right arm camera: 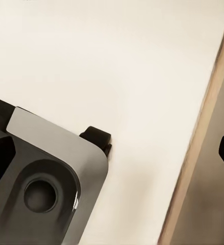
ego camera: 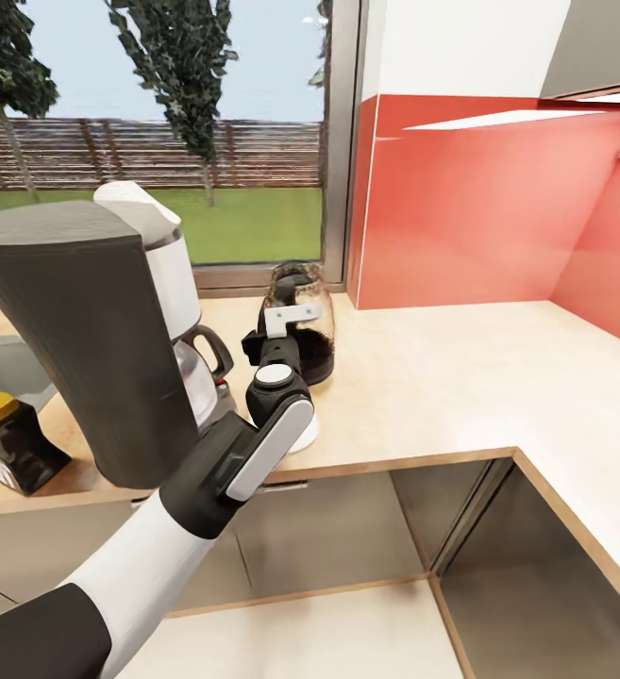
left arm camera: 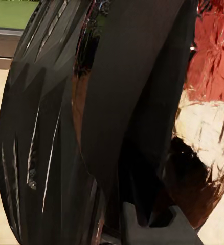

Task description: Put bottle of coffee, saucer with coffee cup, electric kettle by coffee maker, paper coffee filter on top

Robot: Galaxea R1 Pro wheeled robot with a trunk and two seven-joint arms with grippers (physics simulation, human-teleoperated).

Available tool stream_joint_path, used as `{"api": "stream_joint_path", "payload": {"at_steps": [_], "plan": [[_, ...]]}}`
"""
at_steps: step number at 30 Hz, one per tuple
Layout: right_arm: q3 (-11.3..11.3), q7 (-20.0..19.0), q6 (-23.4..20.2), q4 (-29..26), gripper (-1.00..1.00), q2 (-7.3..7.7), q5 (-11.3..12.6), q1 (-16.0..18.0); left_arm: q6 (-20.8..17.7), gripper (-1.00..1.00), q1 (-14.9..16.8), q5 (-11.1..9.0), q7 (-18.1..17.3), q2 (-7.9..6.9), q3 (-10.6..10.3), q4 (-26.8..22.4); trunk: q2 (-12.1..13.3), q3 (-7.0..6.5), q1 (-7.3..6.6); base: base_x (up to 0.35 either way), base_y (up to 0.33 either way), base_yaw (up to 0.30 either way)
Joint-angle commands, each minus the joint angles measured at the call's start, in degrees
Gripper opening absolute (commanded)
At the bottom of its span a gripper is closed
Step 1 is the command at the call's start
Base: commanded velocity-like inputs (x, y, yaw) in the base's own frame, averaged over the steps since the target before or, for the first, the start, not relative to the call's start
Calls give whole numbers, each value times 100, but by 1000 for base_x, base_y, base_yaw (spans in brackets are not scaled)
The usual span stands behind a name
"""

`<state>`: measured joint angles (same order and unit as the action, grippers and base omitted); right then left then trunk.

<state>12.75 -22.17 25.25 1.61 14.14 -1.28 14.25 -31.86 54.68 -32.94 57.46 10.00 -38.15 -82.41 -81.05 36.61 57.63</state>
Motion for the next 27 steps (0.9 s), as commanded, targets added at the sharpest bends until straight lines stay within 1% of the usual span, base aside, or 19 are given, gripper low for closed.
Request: {"api": "stream_joint_path", "payload": {"at_steps": [1, 10, 22, 27], "plan": [[8, -6, 36, 18, 100, 1, -12, 8, -40, -100, 8, -2, 63, 0, -8, -8, -3, 5, 1, 58, 51, 0], [8, -6, 36, 18, 100, 1, -12, 8, -40, -100, 8, -2, 63, 0, -8, -20, -3, 5, 1, 40, 41, 0], [8, -6, 33, 18, 100, 1, -12, 8, -30, -100, 8, -2, 63, 0, -4, -27, -3, 6, 1, 2, 2, 0], [8, -6, 33, 19, 100, 1, -12, 8, -23, -100, 8, -2, 63, 0, -2, -35, -3, 29, 1, 0, 0, 0]]}}
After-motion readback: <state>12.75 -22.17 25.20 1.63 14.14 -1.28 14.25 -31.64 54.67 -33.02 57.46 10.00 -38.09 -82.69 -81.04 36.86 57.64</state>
